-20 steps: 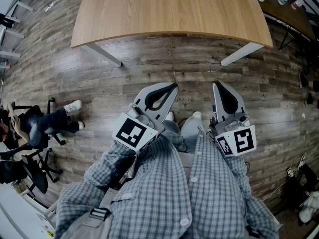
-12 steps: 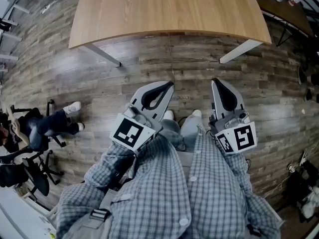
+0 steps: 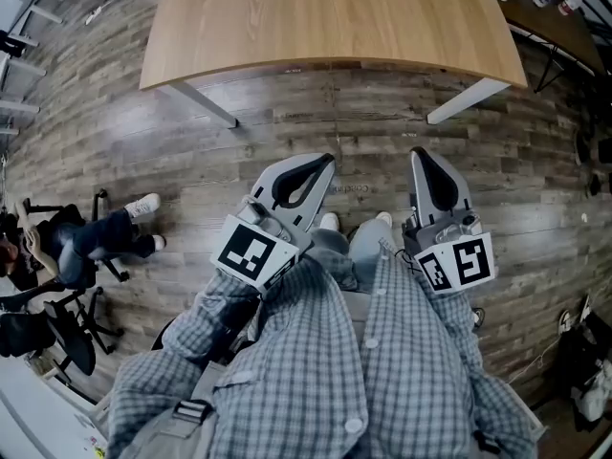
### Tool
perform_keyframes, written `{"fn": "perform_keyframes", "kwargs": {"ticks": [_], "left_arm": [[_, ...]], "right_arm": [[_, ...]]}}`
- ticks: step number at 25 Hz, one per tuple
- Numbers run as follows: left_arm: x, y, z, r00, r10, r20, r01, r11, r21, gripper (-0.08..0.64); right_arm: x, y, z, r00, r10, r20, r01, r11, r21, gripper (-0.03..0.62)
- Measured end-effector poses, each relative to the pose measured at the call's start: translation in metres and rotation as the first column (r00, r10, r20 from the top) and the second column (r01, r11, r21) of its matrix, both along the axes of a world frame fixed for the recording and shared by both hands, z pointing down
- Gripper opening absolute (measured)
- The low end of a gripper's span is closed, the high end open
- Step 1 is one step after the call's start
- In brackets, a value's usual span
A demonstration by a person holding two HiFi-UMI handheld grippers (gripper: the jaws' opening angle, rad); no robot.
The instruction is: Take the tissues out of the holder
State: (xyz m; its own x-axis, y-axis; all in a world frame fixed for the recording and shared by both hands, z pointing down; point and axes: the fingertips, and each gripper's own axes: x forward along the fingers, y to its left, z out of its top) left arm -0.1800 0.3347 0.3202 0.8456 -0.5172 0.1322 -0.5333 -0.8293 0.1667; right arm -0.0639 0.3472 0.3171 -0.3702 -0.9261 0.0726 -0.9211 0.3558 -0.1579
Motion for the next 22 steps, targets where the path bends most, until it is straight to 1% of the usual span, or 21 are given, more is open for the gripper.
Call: {"fn": "perform_keyframes", "kwargs": {"ticks": [5,10,18,22], "left_arm": [[-0.008,0.004,0.001,1.0,-0.008,0.0,0.008,1.0,-0.013,0.0],[-0.012,0.005,-0.001,1.0,-0.016,0.008,0.016,1.0,0.004,0.0],[-0.014,0.002,0.0,0.998,-0.058,0.002,0.058,0.998,0.001,-0.001],[-0.016,-0.007,0.002,0.997,-0.08,0.001,0.08,0.997,-0.009,-0.002]], "right_arm": [[-0.004,0.006,0.002,1.0,0.004,-0.002,-0.004,1.0,-0.002,0.012],[0.001,0.004,0.004,1.0,0.019,0.009,-0.019,1.0,-0.004,0.012],[0.001,-0.01,0.004,1.0,-0.026,-0.008,0.026,1.0,0.001,0.012],[-0.004,-0.025,0.003,0.997,-0.061,-0.049,0.061,0.998,0.007,0.012]]}}
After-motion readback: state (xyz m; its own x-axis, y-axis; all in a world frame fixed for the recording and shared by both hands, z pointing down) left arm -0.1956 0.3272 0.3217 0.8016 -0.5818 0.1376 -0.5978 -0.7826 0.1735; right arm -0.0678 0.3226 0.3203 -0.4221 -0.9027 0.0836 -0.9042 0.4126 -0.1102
